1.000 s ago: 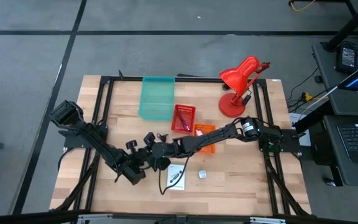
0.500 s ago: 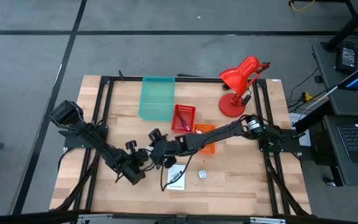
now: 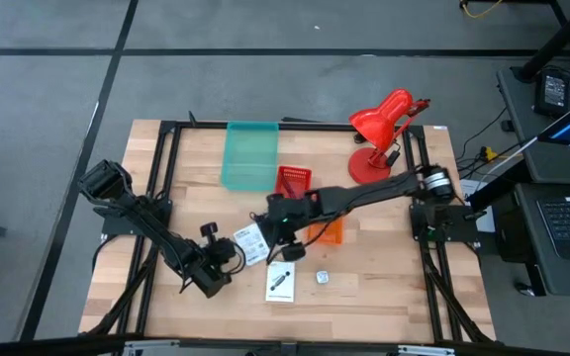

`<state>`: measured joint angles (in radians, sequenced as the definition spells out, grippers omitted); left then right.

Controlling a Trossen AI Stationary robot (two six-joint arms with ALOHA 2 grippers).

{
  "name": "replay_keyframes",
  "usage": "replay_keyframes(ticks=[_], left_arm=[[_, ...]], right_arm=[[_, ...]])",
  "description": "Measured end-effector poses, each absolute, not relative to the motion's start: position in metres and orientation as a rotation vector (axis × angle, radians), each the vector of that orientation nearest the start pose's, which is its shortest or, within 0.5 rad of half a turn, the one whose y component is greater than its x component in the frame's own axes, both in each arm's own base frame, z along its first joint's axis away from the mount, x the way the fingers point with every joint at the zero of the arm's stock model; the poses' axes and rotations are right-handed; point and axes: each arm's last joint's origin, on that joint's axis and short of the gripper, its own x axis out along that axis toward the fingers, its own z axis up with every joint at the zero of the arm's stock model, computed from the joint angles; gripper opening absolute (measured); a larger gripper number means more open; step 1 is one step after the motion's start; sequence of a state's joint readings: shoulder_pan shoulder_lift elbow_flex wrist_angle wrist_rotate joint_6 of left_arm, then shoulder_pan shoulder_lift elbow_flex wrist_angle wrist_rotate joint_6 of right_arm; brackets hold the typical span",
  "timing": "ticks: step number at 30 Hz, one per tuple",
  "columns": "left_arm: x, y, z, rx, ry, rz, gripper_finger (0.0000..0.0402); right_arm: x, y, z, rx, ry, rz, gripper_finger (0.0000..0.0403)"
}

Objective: Pick and place items into bin
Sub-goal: Put the left white card reader box into the blue bin

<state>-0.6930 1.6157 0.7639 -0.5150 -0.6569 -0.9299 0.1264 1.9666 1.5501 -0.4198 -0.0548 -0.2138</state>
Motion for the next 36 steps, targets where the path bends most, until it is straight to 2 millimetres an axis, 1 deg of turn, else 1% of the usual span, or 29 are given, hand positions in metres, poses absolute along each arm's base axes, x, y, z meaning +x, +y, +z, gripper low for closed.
replay_keyframes(ticks=[2, 5, 7, 11, 13, 15, 18, 21, 26, 31, 36], left_arm=[[0.209, -0.150, 0.134, 0.041, 0.926, 0.434, 0.0002], [0.210, -0.149, 0.135, 0.100, 0.909, 0.430, 0.0002], [0.210, -0.149, 0.135, 0.143, 0.902, 0.425, 0.0002], [0.214, -0.145, 0.135, 0.216, 0.911, 0.403, 0.0002], [0.216, -0.143, 0.135, 0.241, 0.919, 0.398, 0.0002], [0.218, -0.139, 0.135, 0.271, 0.931, 0.395, 0.0002], [0.222, -0.134, 0.135, 0.297, 0.945, 0.392, 0.0002], [0.226, -0.131, 0.134, 0.314, 0.946, 0.385, 0.0002], [0.234, -0.132, 0.127, 0.305, 0.974, 0.308, 0.0002], [0.242, -0.139, 0.120, 0.310, 0.946, 0.254, 0.0002], [0.240, -0.148, 0.119, 0.316, 0.917, 0.231, 0.0002]], right_arm=[[0.424, 0.050, 0.231, -0.134, 0.761, 0.276, 0.0132], [0.412, 0.038, 0.222, 0.048, 0.727, 0.274, 0.0132], [0.403, 0.031, 0.215, 0.176, 0.736, 0.259, 0.0132], [0.394, 0.024, 0.192, 0.386, 0.747, 0.237, 0.0132], [0.396, 0.024, 0.186, 0.446, 0.709, 0.229, 0.0132], [0.394, 0.024, 0.181, 0.496, 0.712, 0.212, 0.0132], [0.395, 0.029, 0.179, 0.532, 0.722, 0.203, 0.0132], [0.396, 0.040, 0.177, 0.534, 0.709, 0.182, 0.0132], [0.398, 0.056, 0.168, 0.511, 0.714, 0.157, 0.0132], [0.398, 0.058, 0.164, 0.525, 0.726, 0.141, 0.0132], [0.399, 0.058, 0.162, 0.523, 0.722, 0.140, 0.0132]])
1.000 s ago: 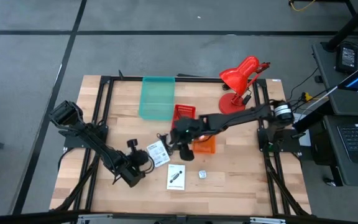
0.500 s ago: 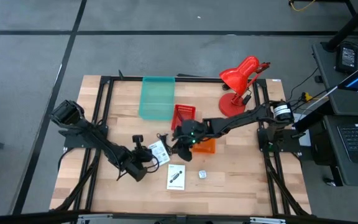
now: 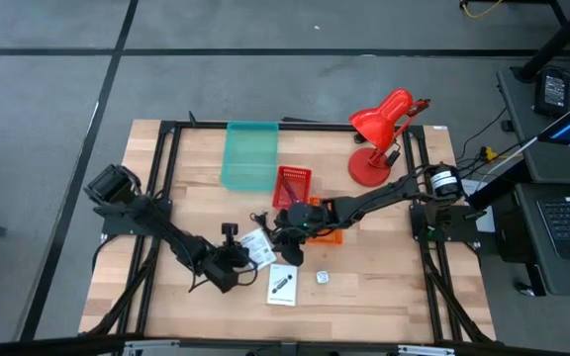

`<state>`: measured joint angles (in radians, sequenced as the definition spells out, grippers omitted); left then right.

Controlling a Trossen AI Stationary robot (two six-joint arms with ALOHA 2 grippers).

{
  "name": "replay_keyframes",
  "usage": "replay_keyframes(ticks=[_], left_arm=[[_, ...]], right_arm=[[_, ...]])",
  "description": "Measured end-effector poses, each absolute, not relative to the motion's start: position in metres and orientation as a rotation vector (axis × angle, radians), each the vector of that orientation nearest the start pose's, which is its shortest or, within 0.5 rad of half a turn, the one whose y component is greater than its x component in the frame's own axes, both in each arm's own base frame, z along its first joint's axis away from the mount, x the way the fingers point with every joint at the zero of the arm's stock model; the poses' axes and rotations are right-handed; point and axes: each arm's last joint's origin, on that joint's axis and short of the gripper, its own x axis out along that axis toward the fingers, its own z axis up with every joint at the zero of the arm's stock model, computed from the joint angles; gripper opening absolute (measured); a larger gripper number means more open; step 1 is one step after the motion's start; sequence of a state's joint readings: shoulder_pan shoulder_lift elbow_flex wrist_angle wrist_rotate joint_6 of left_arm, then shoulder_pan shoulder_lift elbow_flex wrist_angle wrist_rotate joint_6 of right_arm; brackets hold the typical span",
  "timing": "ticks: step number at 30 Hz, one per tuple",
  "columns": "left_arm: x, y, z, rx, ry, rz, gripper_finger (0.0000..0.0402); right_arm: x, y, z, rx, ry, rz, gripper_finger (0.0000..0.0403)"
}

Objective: Pick and place items into bin
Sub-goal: Put the left white card reader box into the blue bin

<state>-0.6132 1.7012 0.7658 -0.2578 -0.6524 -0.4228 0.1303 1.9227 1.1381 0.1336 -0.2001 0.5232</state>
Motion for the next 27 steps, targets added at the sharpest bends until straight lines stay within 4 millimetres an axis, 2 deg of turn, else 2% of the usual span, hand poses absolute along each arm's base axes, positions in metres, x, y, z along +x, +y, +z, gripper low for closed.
replay_keyframes(ticks=[12, 21, 27], left_arm=[[0.224, -0.170, 0.123, 0.175, 0.905, 0.176, 0.0002], [0.223, -0.200, 0.150, 0.197, 0.821, 0.106, 0.0002], [0.222, -0.201, 0.151, 0.139, 0.865, 0.114, 0.0001]], right_arm=[[0.399, 0.067, 0.163, 0.509, 0.714, 0.168, 0.0132], [0.398, 0.068, 0.163, 0.502, 0.715, 0.173, 0.0132], [0.398, 0.069, 0.163, 0.481, 0.714, 0.183, 0.0132]])
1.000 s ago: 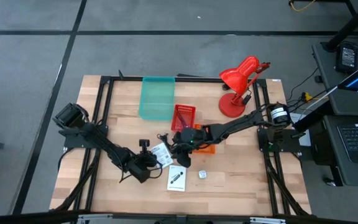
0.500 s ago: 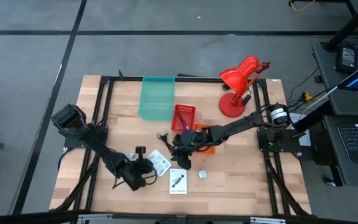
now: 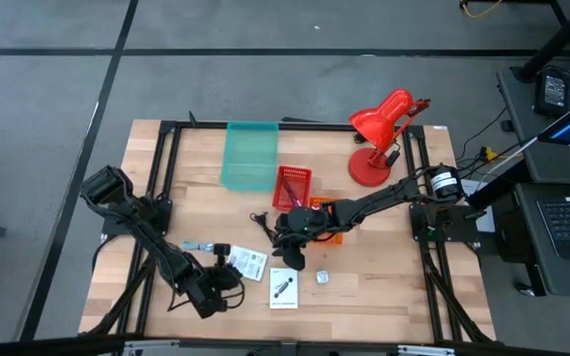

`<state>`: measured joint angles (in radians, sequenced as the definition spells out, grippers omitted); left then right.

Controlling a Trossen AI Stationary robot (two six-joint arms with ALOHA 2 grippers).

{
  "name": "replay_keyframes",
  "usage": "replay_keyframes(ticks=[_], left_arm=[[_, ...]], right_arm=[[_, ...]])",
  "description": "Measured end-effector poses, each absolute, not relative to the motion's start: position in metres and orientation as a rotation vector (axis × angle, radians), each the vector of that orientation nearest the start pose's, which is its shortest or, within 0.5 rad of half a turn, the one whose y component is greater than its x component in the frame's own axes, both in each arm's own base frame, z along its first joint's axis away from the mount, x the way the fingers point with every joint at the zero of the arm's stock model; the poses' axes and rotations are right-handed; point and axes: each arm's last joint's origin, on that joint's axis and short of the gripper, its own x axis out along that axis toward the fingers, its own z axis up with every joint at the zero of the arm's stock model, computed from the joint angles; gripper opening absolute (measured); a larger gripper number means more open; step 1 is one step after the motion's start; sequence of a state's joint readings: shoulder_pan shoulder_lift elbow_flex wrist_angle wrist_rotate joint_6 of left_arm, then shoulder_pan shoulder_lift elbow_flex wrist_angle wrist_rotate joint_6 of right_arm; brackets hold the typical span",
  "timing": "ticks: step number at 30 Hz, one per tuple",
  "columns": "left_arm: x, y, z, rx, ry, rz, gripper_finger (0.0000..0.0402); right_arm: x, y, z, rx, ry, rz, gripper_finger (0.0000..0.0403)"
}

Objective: Pick and place items into bin
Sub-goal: Put the left white card reader box into the blue bin

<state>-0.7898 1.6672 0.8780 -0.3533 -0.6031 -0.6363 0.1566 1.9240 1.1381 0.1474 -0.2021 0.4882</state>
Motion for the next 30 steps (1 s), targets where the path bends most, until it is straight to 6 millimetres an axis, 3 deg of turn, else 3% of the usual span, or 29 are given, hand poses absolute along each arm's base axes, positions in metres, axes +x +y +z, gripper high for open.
replay_keyframes(ticks=[11, 14, 19, 24, 30], left_arm=[[0.211, -0.187, 0.145, 0.101, 0.970, 0.271, 0.0001], [0.211, -0.186, 0.145, 0.090, 0.972, 0.283, 0.0002], [0.210, -0.186, 0.145, 0.083, 0.998, 0.279, 0.0002], [0.207, -0.182, 0.143, 0.067, 1.034, 0.312, 0.0002], [0.207, -0.182, 0.143, 0.063, 1.039, 0.311, 0.0002]], right_arm=[[0.397, 0.084, 0.151, 0.290, 0.715, 0.181, 0.0126], [0.401, 0.086, 0.149, 0.276, 0.727, 0.157, 0.0100], [0.409, 0.095, 0.155, 0.199, 0.713, 0.193, 0.0013], [0.413, 0.113, 0.155, 0.129, 0.834, 0.139, 0.0003], [0.432, 0.136, 0.153, 0.083, 0.883, 0.146, 0.0001]])
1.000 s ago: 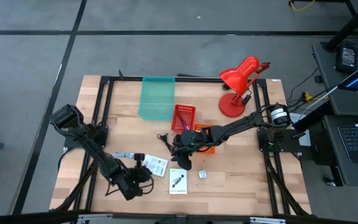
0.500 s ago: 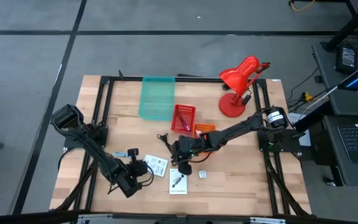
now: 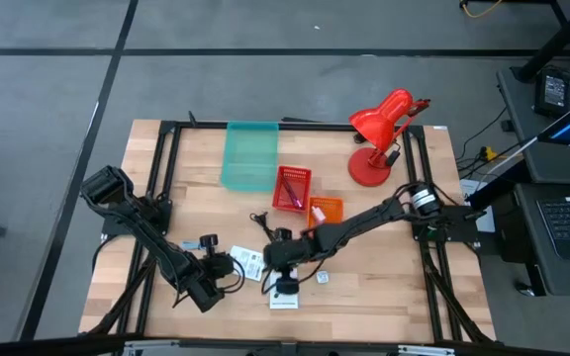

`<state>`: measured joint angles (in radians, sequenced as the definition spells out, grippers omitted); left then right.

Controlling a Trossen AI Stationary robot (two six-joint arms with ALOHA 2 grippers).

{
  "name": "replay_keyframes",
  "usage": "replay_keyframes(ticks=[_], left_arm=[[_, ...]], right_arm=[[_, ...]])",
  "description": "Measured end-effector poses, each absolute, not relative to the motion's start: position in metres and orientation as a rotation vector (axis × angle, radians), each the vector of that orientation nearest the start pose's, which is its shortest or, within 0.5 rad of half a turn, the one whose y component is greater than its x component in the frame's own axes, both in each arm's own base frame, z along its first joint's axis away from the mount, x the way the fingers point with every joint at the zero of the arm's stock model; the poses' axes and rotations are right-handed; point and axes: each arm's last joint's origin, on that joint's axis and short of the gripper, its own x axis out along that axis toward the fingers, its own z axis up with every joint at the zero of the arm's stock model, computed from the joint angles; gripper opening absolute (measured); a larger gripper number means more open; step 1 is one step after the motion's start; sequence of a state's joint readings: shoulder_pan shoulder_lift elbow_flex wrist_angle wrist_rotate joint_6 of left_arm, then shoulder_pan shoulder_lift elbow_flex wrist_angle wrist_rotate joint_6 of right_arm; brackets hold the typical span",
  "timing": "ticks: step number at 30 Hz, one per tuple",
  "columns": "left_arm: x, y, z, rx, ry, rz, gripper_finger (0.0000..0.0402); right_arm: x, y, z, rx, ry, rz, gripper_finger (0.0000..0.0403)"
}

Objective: Pick and place items into bin
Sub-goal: Put the left white card reader box into the blue bin

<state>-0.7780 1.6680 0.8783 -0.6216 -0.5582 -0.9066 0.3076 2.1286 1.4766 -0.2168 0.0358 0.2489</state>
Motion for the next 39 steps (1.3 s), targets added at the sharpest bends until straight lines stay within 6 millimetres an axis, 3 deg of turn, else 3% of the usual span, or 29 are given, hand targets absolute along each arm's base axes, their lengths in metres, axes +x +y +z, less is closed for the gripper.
replay_keyframes(ticks=[4, 12, 28, 39], left_arm=[[0.207, -0.182, 0.143, 0.062, 1.039, 0.311, 0.0002], [0.207, -0.182, 0.143, 0.065, 1.040, 0.311, 0.0002], [0.207, -0.182, 0.143, 0.051, 1.036, 0.318, 0.0002], [0.207, -0.182, 0.144, 0.052, 1.027, 0.324, 0.0002]], right_arm=[[0.445, 0.147, 0.139, 0.043, 0.997, 0.148, 0.0000], [0.465, 0.156, 0.139, -0.022, 0.994, 0.160, 0.0000], [0.449, 0.156, 0.133, -0.028, 1.153, 0.119, 0.0000], [0.451, 0.155, 0.151, -0.104, 1.060, 0.126, 0.0000]])
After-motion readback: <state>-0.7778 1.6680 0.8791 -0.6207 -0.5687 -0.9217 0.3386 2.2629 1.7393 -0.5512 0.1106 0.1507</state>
